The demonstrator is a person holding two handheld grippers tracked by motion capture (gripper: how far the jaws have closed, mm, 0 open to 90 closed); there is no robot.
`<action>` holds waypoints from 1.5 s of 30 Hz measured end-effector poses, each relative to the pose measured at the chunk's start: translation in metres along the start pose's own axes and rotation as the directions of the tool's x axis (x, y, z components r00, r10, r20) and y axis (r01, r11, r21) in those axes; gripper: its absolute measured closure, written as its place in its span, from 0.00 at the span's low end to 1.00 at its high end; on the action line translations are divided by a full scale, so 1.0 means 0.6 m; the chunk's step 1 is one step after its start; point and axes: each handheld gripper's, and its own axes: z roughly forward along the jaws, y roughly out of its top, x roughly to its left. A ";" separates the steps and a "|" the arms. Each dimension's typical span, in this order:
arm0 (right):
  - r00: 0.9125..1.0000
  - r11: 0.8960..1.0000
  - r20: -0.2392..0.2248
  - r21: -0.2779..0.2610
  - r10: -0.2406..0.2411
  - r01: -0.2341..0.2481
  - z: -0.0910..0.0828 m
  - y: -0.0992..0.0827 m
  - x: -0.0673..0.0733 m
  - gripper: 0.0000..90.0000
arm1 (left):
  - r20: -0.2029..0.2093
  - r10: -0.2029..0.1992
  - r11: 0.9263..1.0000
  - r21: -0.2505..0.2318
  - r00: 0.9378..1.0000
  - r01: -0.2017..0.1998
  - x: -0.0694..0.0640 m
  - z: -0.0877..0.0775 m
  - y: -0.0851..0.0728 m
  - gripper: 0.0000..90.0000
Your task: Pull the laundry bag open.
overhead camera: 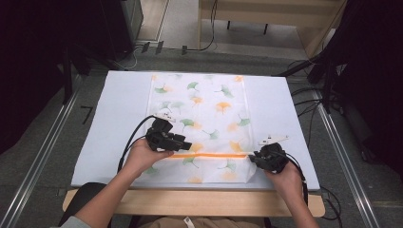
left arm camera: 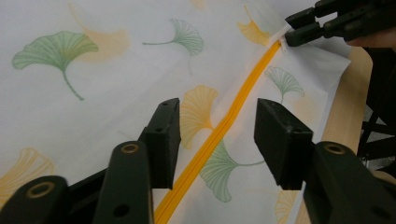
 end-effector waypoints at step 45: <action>0.989 0.998 -0.145 -0.060 0.000 -0.009 -0.045 0.036 -0.003 0.94 | 0.117 0.125 0.989 0.064 0.985 -0.133 -0.118 0.148 0.057 0.71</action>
